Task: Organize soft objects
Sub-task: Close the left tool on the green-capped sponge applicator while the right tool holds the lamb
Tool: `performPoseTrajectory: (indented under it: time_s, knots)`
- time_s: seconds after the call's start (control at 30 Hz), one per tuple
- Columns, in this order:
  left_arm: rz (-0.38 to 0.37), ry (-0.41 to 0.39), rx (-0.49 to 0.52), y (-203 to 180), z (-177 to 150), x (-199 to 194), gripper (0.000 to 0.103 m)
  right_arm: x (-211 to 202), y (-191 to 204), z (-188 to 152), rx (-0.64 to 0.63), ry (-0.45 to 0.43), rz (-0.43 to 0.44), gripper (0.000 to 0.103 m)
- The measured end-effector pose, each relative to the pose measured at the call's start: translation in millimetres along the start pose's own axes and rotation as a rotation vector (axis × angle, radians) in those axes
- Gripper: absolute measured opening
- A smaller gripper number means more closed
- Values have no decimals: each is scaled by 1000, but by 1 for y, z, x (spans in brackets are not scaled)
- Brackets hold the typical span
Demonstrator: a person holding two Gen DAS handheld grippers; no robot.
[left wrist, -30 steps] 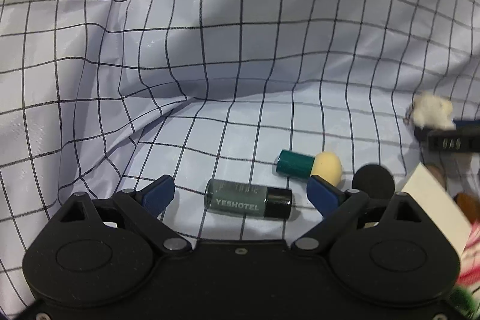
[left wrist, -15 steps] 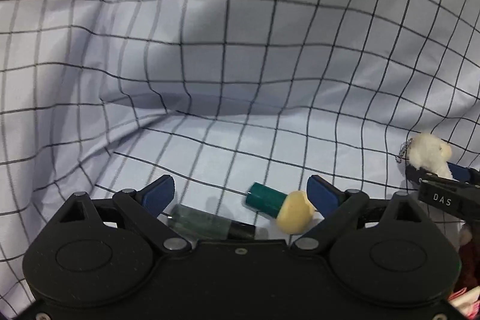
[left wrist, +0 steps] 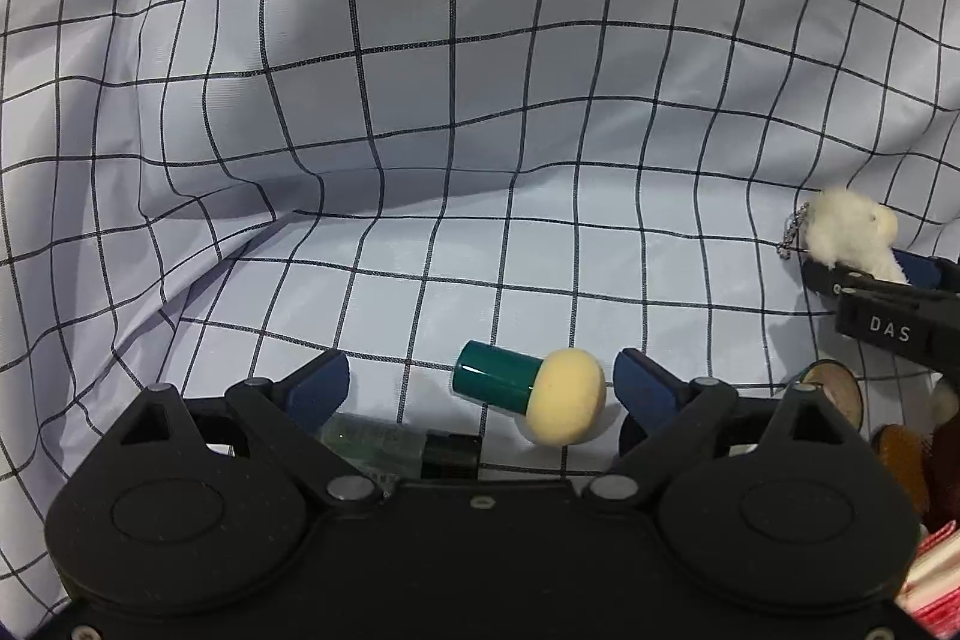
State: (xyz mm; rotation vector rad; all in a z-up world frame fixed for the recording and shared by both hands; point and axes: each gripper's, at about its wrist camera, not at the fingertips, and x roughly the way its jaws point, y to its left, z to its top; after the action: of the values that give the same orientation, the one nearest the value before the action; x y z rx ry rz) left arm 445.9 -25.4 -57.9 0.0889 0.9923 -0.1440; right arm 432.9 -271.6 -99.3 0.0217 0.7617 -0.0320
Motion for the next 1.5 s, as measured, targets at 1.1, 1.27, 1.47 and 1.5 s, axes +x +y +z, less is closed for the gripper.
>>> performPoseTrajectory:
  time_s: [1.1, 1.27, 1.47, 1.5]
  knots:
    - [-121, 53, -104, 11, 20, 37, 50, 3, -1, 1, 15, 0, 4, 70]
    - [-116, 55, -81, 12, 20, 37, 55, 3, 0, 1, 14, 1, 0, 70]
    - [-83, 51, -59, 14, 12, 33, 77, 4, 2, 1, 10, 3, -3, 70]
    - [-80, 51, -50, 14, 11, 33, 77, 5, 2, 1, 12, 2, -6, 70]
